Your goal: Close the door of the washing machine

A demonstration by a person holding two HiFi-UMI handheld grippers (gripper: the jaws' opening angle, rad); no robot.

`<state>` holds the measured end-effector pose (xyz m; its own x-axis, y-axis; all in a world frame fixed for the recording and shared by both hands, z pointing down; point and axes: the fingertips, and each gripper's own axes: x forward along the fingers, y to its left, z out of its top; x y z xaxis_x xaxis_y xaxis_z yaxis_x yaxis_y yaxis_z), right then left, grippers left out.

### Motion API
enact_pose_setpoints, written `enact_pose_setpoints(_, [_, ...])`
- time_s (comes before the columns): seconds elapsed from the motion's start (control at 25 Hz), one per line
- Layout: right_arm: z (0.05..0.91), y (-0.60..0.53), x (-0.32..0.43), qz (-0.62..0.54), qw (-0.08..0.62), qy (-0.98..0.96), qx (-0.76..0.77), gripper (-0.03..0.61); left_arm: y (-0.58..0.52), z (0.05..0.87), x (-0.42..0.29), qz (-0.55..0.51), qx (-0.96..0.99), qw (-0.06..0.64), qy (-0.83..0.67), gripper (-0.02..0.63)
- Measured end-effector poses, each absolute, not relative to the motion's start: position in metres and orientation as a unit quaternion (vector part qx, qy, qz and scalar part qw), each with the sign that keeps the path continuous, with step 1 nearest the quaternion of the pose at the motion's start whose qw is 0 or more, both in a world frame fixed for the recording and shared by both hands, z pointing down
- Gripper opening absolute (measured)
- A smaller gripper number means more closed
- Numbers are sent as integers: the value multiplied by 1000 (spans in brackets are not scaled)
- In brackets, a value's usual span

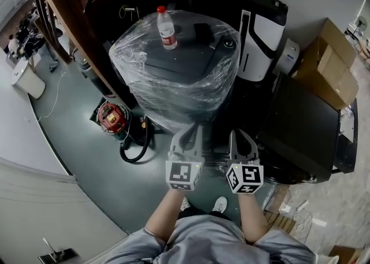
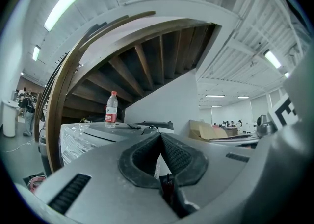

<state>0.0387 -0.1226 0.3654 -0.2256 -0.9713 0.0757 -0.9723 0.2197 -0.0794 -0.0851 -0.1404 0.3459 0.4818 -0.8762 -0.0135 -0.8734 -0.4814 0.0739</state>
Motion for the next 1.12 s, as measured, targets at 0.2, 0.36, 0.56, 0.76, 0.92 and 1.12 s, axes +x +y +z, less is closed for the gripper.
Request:
enact_pose_setpoints(0.2, [380,-129,38,61,18,-782,620,2,-145,349,-83,-25,862,31,-506,-2])
enact_pose_setpoints(0.36, [396,-132,38,67,32,-780,621,2,-147,357,-83,-22,862,34,-504,-2])
enact_pose_setpoints(0.56, [420,-136,39,76,52,-776,624,2,-149,367,-86,-17,863,33,-504,-2])
enact_pose_setpoints(0.76, [440,-137,37,88,60,-774,624,6,-151,380,-86,-15,862,35,-505,-2])
enact_pose_setpoints(0.92, [462,-142,38,96,74,-774,622,17,-152,387,-83,-15,863,33,-504,-2])
enact_pose_setpoints(1.12, [499,-144,41,115,94,-768,624,23,-149,404,-84,-14,863,36,-504,-2])
